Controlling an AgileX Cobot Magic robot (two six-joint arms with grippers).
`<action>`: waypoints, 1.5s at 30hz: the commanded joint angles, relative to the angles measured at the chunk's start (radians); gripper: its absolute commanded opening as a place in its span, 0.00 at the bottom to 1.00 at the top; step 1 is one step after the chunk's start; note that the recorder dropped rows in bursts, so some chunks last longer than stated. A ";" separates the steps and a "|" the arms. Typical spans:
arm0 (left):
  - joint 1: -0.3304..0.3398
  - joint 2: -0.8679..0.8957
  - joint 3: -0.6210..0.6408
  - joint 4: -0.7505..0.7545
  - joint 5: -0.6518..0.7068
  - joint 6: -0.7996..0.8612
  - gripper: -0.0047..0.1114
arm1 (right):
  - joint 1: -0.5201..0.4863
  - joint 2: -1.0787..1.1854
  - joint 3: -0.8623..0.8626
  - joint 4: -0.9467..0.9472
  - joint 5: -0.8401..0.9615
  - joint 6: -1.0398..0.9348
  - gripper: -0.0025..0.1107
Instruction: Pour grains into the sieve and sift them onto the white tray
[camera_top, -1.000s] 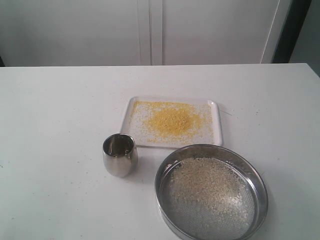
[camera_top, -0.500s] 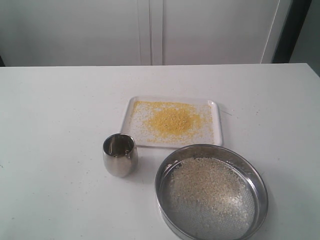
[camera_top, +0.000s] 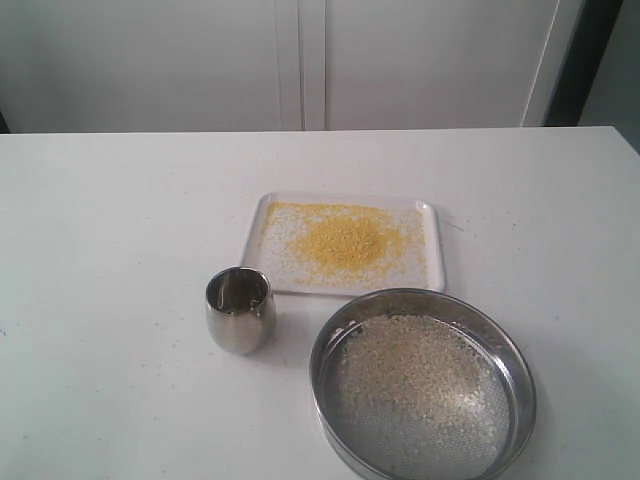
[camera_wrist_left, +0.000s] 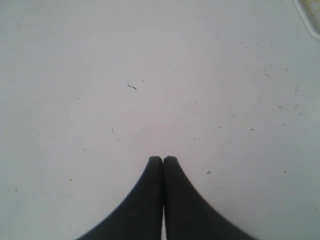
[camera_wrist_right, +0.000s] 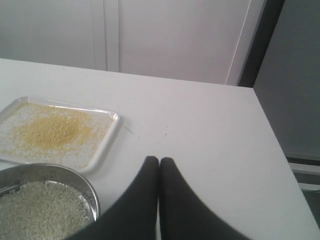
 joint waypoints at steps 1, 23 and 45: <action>-0.007 -0.004 0.009 -0.002 0.008 -0.002 0.04 | -0.011 -0.077 0.091 -0.006 -0.016 -0.011 0.02; -0.007 -0.004 0.009 -0.002 0.008 -0.003 0.04 | -0.011 -0.220 0.451 -0.002 -0.217 -0.011 0.02; -0.007 -0.004 0.009 -0.002 0.008 -0.003 0.04 | -0.011 -0.220 0.451 -0.002 -0.231 -0.011 0.02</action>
